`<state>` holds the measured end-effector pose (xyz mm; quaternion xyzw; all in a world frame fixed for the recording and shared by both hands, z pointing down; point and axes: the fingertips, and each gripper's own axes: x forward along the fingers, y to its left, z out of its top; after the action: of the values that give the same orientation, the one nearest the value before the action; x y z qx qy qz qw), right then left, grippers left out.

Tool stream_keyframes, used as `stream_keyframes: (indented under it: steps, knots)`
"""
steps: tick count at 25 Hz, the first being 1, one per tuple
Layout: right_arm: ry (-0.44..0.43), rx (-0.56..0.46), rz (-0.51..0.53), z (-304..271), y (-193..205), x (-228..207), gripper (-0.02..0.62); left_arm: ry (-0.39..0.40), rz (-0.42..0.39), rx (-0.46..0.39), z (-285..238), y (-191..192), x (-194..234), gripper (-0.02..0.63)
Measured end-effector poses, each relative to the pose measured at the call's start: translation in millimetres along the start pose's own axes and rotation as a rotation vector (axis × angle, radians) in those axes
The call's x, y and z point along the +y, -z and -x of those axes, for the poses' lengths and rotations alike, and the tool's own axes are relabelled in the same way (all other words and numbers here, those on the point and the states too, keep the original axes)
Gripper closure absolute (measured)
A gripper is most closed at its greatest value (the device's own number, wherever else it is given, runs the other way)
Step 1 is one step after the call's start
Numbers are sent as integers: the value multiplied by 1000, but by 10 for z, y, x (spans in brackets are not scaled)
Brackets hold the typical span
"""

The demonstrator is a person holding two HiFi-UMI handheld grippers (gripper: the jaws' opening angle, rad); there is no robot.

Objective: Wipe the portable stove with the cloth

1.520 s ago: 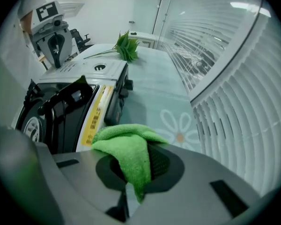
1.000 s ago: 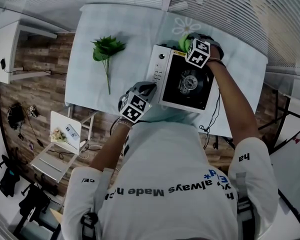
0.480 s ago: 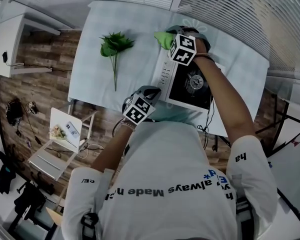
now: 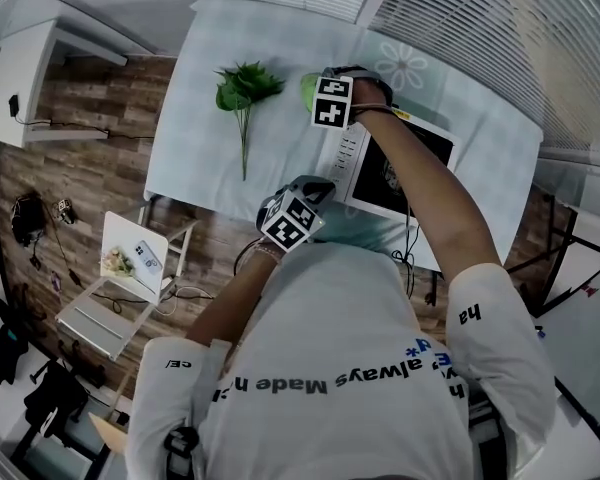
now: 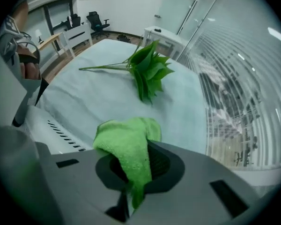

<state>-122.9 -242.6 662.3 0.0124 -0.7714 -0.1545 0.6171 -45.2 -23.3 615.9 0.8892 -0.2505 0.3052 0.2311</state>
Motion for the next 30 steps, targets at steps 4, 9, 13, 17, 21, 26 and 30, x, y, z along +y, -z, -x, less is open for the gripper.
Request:
stream_keyframes:
  steps: [4, 9, 13, 17, 21, 26, 30]
  knots:
    - [-24, 59, -19, -54, 108, 78, 572, 8, -1, 3, 37, 53, -1, 594]
    - [-33, 26, 10, -3, -8, 175, 572, 20, -7, 4, 48, 109, -16, 594]
    - [-42, 29, 60, -25, -88, 292, 572, 25, -15, -2, 45, 93, -37, 594]
    - [-67, 56, 106, -85, -150, 421, 572, 24, -18, -10, 80, 95, -56, 594]
    - [-119, 76, 131, -105, -202, 606, 572, 18, -16, -9, 128, 134, -79, 594]
    - [-139, 97, 165, -129, -247, 746, 572, 15, -4, -6, 179, 222, -60, 594]
    - [-175, 80, 155, -80, -322, 896, 572, 15, -1, -6, 198, 278, -66, 594]
